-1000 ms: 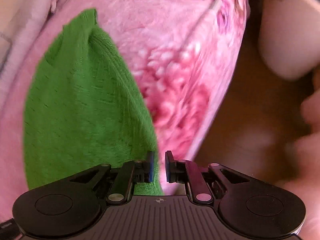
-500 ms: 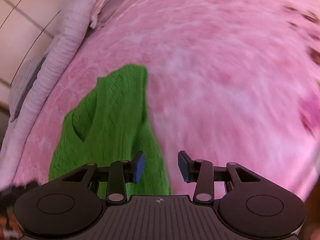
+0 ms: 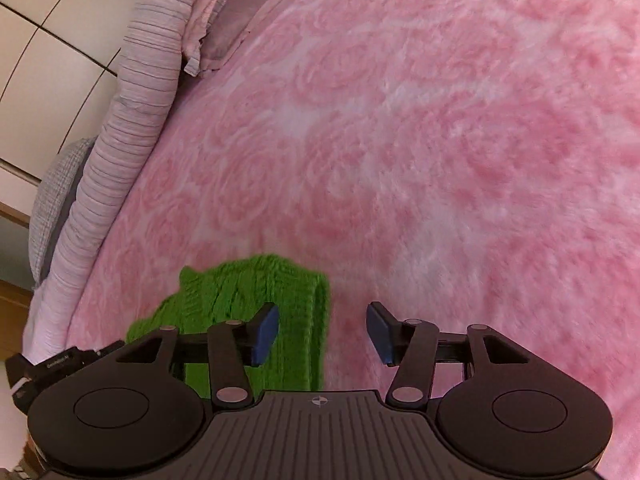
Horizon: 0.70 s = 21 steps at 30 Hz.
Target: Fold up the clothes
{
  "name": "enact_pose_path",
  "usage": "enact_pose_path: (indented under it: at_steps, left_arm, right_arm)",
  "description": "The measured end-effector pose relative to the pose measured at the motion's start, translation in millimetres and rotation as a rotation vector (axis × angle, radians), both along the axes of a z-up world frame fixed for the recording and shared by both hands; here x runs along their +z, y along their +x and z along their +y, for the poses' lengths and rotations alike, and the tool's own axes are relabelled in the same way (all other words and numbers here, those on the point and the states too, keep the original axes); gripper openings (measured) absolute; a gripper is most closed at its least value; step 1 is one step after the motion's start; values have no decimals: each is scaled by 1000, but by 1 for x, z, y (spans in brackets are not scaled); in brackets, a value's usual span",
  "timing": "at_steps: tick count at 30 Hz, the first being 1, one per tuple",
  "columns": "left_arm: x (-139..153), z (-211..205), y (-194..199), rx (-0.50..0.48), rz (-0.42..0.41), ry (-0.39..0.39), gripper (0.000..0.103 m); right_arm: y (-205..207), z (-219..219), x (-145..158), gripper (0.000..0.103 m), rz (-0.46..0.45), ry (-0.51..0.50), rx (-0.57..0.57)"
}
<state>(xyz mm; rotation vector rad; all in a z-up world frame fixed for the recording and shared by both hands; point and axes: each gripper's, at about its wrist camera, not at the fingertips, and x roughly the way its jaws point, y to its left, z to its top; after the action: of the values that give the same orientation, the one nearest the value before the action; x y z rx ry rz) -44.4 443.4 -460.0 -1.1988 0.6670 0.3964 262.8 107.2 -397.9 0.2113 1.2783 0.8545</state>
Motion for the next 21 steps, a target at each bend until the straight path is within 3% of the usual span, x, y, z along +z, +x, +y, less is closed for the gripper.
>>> enact_pose_path:
  at_steps: [1,3,4,5,7,10,16,19,21]
  left_arm:
    - [-3,-2,1,1,-15,-21,37]
    - [-3,-7,5,-34,-42,-19,11]
    - [-1,-10,6,-55,-54,4,11]
    - [6,-14,3,-47,-64,55,9]
    - [29,-16,-15,43,-114,162,8]
    - [77,-10,-62,233,-194,261,7]
    - [178,10,-139,404,-172,530,7]
    - [198,46,-142,449,-74,625,11]
    - [197,79,-138,489,38,639,14]
  right_arm:
    - [1,2,-2,53,-4,13,1]
    - [2,8,-2,52,-16,38,22]
    - [2,12,-1,27,-26,41,41]
    - [1,17,1,13,-47,27,62]
    - [-4,28,11,9,-98,18,100]
    - [-17,51,49,9,-205,74,191]
    - [-43,142,122,8,-272,284,389]
    - [-57,216,141,10,-303,347,423]
    - [-62,255,141,22,-300,326,387]
